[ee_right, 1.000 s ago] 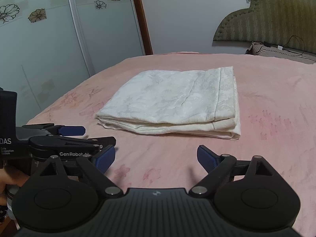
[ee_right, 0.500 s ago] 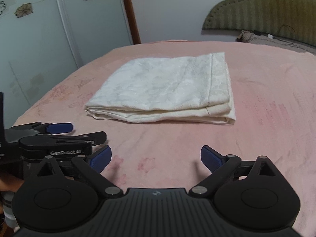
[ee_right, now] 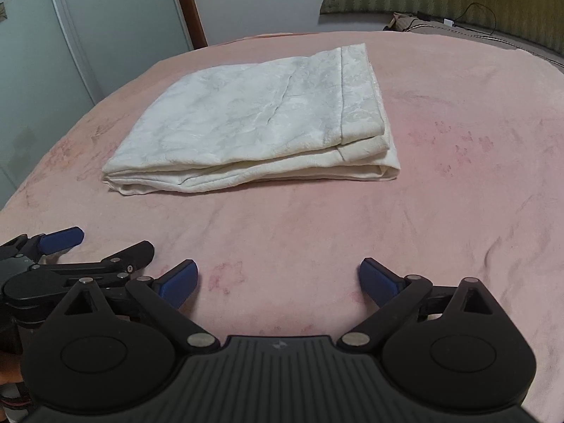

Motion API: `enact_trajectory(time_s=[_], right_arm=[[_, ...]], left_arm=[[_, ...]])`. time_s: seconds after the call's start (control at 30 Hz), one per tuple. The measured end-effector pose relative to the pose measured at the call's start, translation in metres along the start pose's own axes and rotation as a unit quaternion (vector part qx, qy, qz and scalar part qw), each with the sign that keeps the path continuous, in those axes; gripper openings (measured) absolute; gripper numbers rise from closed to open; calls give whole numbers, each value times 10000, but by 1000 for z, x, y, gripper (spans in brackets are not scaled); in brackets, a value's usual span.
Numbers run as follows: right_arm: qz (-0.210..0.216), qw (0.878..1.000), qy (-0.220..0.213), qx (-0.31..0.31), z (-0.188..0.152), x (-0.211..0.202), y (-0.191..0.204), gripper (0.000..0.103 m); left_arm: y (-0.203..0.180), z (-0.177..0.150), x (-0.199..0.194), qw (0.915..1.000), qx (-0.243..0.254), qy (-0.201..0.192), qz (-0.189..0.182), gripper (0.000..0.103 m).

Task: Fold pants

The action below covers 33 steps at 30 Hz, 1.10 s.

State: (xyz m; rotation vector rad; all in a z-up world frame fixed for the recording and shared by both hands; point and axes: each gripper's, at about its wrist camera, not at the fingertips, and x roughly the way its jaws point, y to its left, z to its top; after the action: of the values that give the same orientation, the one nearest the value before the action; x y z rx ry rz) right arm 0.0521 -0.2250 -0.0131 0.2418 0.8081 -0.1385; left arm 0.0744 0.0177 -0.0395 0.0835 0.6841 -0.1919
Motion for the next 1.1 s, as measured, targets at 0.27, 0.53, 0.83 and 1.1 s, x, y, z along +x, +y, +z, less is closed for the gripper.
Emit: enact_trajectory(time_s=[0.27,0.53,0.83,1.1], right_arm=[[10,10000,-15,-23,-2,-2,7,100],[-94,9969,-781,33,-8,-34,14,100],[348,9975,-539,280,-13,-40,0,103],[1279,9729,-693,1795,-11,-73,-25,103]], left_arm=[[0,0,-1,10000,18,5,21,103],[1,0,-2,10000,10,27,-35,103],[6,-2,-3,9996,-143,10,245,103],[8,-2,-3,9996,-144,13,239,103]])
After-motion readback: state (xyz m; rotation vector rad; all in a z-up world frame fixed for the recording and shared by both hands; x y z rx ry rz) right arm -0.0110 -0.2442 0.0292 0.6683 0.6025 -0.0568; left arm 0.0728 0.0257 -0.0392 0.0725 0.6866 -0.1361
